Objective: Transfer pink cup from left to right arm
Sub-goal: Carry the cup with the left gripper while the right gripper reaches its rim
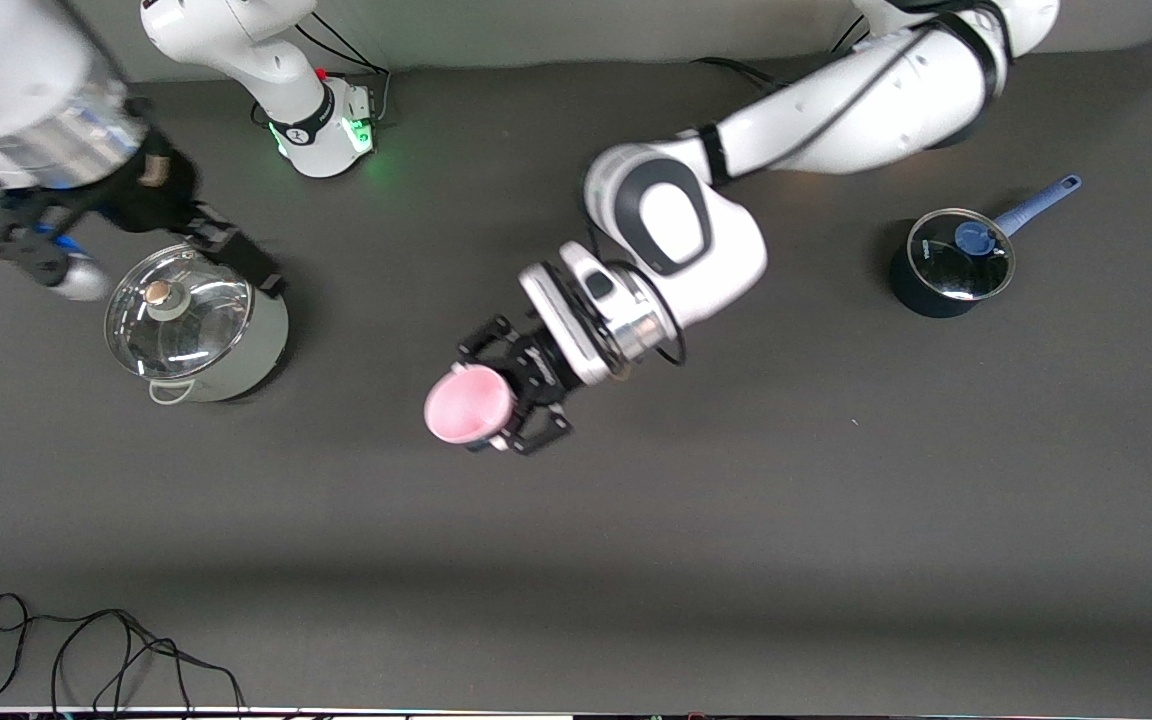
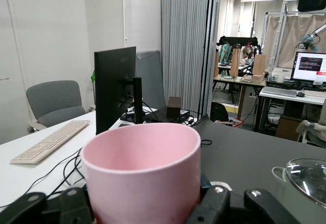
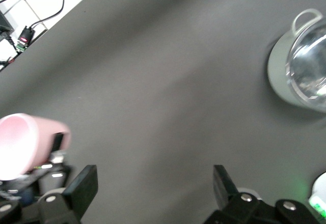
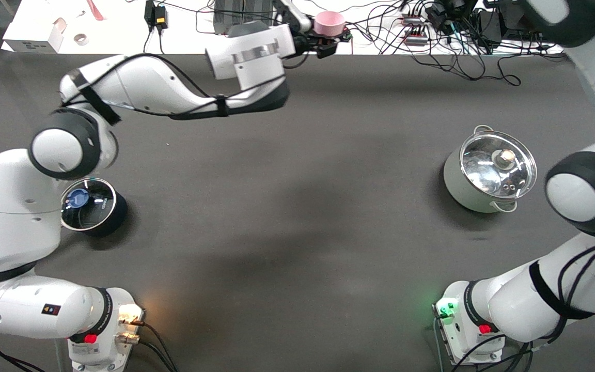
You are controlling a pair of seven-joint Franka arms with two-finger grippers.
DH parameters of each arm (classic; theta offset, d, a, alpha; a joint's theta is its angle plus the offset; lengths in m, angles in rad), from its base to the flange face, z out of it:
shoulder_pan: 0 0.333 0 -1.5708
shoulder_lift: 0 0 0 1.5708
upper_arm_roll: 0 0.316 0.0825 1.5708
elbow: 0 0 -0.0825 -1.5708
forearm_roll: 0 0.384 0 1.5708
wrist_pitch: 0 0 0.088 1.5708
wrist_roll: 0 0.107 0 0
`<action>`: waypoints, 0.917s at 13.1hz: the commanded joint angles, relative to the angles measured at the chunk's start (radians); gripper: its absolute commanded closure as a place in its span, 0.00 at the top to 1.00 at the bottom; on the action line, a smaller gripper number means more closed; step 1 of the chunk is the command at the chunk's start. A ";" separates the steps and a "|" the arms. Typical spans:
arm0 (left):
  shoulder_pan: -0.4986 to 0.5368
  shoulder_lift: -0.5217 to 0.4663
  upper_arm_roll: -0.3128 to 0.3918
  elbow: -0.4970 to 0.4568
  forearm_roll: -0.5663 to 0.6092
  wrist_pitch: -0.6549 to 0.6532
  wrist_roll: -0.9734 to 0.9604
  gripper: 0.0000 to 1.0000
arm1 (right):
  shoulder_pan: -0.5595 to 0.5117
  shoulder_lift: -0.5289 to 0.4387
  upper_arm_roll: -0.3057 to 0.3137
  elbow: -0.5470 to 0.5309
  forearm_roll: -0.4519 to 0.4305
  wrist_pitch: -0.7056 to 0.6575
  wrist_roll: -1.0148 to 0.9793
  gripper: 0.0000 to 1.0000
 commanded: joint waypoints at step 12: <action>-0.113 0.009 0.093 0.101 -0.010 0.034 -0.014 0.00 | 0.095 0.176 -0.014 0.100 0.018 0.058 0.196 1.00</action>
